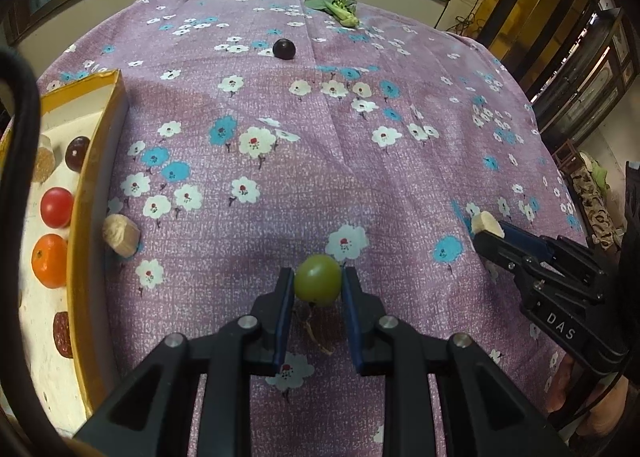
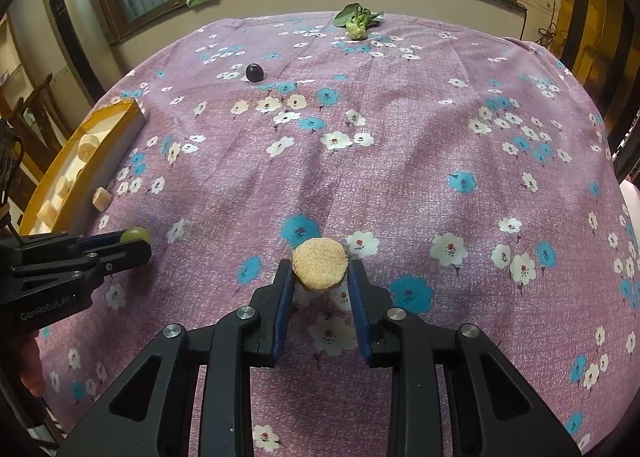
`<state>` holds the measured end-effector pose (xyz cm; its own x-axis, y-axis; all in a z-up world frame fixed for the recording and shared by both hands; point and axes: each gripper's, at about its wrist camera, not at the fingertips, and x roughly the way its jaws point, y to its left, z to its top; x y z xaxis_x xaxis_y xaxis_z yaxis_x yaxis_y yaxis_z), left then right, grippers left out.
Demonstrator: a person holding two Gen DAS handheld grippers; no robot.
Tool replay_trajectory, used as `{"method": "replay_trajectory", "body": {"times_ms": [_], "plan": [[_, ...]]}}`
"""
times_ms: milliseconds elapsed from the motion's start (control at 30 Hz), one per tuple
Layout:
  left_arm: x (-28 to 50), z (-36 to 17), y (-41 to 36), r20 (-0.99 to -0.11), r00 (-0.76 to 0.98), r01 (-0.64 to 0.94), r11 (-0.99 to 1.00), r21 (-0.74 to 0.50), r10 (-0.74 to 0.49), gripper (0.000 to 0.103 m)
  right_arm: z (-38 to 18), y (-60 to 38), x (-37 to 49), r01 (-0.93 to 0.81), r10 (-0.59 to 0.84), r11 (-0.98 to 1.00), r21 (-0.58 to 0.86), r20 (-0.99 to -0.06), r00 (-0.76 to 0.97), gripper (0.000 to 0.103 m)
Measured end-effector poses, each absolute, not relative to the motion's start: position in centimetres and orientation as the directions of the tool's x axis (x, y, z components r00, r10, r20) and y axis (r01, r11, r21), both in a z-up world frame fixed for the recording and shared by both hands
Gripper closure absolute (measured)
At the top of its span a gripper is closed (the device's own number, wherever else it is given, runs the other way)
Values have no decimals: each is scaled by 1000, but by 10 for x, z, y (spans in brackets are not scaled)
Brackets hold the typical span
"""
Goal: Organize fruits
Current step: 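Carry the green grape and yam slice with both grippers over the tray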
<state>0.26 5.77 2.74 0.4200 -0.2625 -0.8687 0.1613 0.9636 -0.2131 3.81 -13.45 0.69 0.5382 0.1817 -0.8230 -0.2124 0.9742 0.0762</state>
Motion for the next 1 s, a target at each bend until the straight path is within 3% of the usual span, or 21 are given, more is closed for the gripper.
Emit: {"method": "replay_trajectory", "body": {"times_ms": [1000], "plan": [[2,18,66,-876,400,167,962,-218,-268,77,-9,-100,35,-247,134,969,3,-846,517,76]]}}
